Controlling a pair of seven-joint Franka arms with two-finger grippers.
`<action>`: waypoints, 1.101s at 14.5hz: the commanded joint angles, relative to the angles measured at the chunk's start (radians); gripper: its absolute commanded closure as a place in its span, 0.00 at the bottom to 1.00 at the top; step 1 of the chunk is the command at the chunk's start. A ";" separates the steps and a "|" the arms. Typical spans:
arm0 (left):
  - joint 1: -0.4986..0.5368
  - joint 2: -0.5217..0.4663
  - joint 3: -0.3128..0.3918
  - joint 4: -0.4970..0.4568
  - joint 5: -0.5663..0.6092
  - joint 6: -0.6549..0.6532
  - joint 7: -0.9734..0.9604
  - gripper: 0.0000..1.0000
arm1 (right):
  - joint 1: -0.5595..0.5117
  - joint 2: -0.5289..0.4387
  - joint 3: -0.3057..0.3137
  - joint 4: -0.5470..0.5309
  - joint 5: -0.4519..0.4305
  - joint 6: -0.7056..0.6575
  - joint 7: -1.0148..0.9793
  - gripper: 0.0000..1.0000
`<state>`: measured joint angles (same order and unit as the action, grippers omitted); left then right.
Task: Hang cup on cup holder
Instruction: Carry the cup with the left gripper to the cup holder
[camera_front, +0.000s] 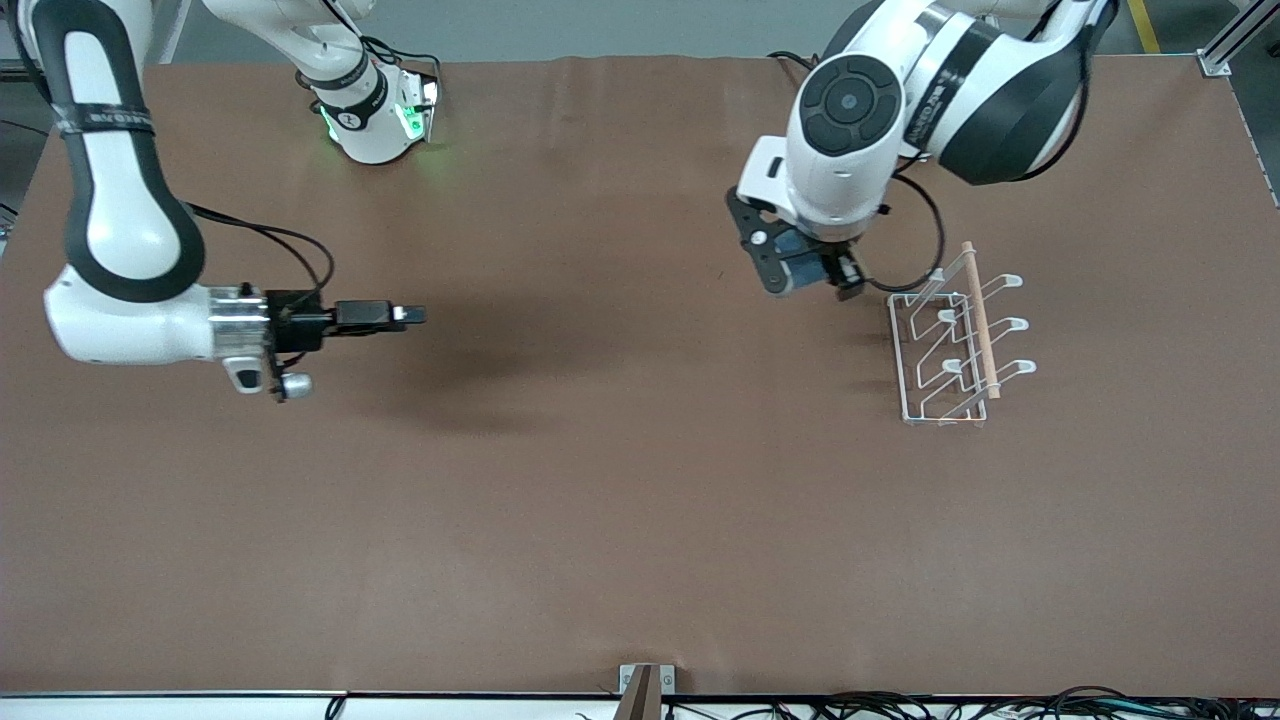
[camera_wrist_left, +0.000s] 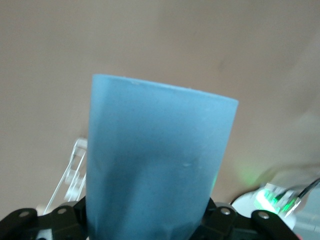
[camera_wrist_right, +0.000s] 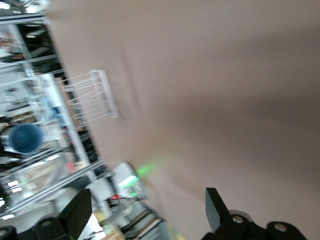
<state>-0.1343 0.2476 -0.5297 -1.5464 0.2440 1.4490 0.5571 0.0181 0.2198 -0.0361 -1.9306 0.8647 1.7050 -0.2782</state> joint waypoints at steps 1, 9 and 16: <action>-0.004 -0.021 0.023 -0.021 0.173 -0.073 0.114 1.00 | 0.009 -0.022 -0.045 0.099 -0.239 -0.005 0.094 0.00; -0.019 0.045 0.037 -0.159 0.642 -0.163 0.201 0.99 | 0.009 -0.127 -0.041 0.199 -0.849 0.067 0.332 0.00; -0.024 0.222 0.037 -0.207 0.932 -0.300 0.175 0.97 | -0.113 -0.195 -0.016 0.376 -0.895 -0.031 0.295 0.00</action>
<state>-0.1496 0.4152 -0.4915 -1.7563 1.0998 1.2023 0.7432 -0.0347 0.0182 -0.0791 -1.6347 -0.0176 1.7351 0.0293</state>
